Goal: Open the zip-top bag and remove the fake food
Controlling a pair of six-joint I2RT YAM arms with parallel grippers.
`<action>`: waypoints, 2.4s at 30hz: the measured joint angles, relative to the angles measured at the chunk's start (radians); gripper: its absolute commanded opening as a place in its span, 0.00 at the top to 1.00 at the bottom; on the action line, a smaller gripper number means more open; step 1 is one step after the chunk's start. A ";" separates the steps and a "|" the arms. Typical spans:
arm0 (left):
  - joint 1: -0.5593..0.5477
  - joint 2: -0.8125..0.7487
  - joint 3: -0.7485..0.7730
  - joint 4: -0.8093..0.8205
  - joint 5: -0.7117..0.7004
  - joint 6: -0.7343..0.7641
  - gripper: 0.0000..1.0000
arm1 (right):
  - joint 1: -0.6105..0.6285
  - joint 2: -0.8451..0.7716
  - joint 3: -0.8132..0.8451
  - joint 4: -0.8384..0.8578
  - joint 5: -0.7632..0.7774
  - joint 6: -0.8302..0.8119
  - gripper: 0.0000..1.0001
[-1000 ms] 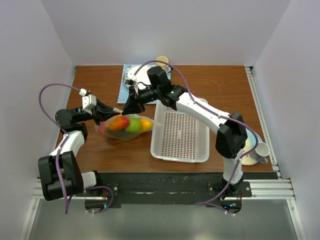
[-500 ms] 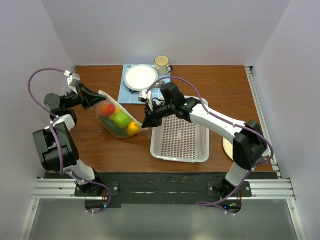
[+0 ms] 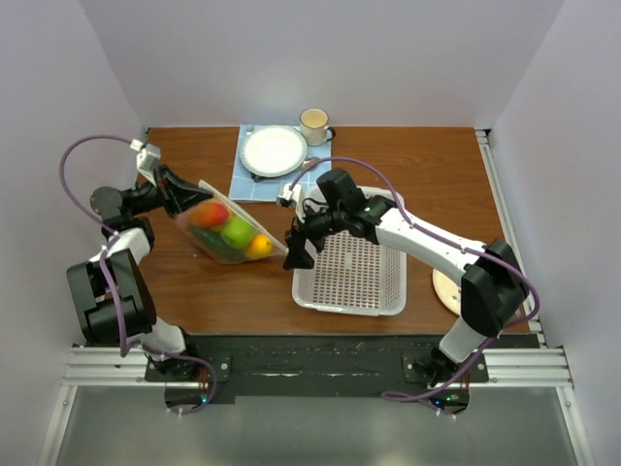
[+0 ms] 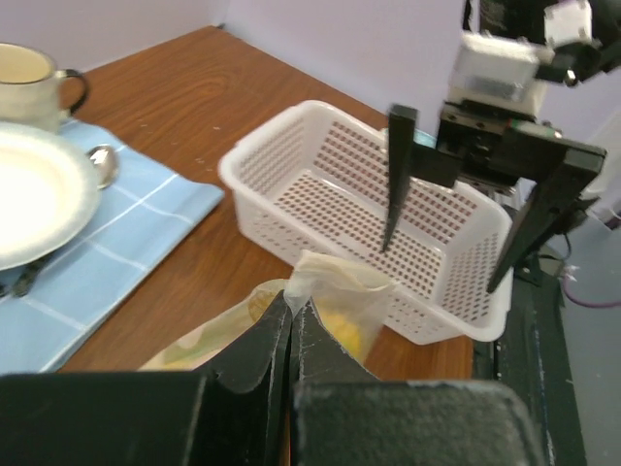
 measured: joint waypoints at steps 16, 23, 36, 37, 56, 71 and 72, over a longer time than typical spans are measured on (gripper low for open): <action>-0.137 -0.055 -0.091 0.005 -0.013 0.037 1.00 | 0.000 0.104 0.225 0.157 0.216 0.068 0.01; -0.140 -0.055 -0.091 0.005 -0.016 0.056 1.00 | 0.040 0.124 0.154 0.160 0.220 0.087 0.16; -0.151 -0.012 -0.108 0.006 -0.023 0.086 1.00 | 0.064 0.111 0.113 0.204 0.193 0.120 0.18; -0.151 -0.011 -0.109 0.006 -0.025 0.086 1.00 | 0.064 0.106 0.109 0.204 0.193 0.121 0.19; -0.175 -0.010 -0.116 0.006 -0.021 0.104 0.98 | 0.183 0.299 0.315 0.174 0.290 0.161 0.80; 0.101 0.184 -0.009 0.016 -0.042 -0.160 0.00 | 0.128 0.310 0.537 -0.106 0.459 0.119 1.00; 0.115 0.185 -0.026 0.014 -0.049 -0.179 0.00 | 0.126 0.323 0.590 -0.123 0.456 0.119 1.00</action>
